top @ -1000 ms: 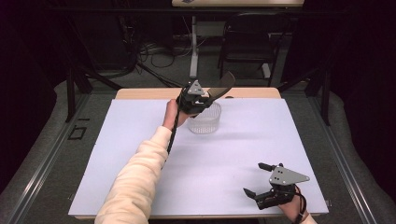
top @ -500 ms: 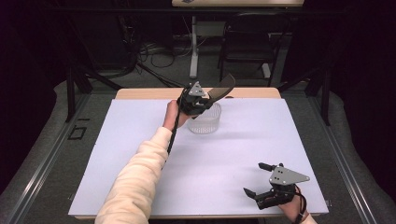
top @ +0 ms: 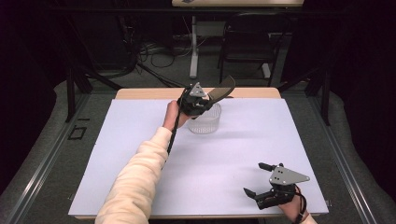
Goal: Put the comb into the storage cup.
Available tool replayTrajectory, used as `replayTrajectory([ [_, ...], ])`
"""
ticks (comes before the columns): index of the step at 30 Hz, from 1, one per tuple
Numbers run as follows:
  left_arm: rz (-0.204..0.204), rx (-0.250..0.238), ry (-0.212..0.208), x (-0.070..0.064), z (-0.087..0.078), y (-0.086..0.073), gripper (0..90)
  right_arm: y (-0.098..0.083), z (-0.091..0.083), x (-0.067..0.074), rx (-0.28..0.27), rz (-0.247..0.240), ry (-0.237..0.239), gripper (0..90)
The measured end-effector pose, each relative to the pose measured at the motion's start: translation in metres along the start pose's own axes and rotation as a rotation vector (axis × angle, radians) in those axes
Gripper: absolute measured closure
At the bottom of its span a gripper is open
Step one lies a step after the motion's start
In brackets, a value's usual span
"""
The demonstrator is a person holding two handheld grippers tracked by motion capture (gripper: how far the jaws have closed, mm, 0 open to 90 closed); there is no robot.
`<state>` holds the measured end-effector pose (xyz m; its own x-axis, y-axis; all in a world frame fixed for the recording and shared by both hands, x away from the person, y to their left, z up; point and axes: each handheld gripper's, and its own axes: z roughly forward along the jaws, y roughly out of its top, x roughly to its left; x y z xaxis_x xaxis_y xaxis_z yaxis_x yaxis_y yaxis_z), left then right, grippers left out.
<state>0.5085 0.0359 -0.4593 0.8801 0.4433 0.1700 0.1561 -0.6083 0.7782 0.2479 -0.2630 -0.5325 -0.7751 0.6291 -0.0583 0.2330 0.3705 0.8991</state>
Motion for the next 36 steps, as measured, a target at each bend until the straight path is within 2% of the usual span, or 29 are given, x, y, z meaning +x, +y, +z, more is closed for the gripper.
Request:
replayTrajectory([
  [15,0.013,0.026,-0.003,-0.001,0.004,0.0,72.2,0.0,0.0,0.0,-0.001,0.001,0.002,0.0],
  [24,0.025,0.058,-0.004,-0.002,0.008,0.0,72.0,0.0,0.0,0.0,-0.001,-0.002,0.0,0.0],
  [36,0.024,0.08,-0.005,-0.003,0.014,-0.003,71.9,0.0,0.0,0.0,-0.002,-0.003,-0.001,0.0],
])
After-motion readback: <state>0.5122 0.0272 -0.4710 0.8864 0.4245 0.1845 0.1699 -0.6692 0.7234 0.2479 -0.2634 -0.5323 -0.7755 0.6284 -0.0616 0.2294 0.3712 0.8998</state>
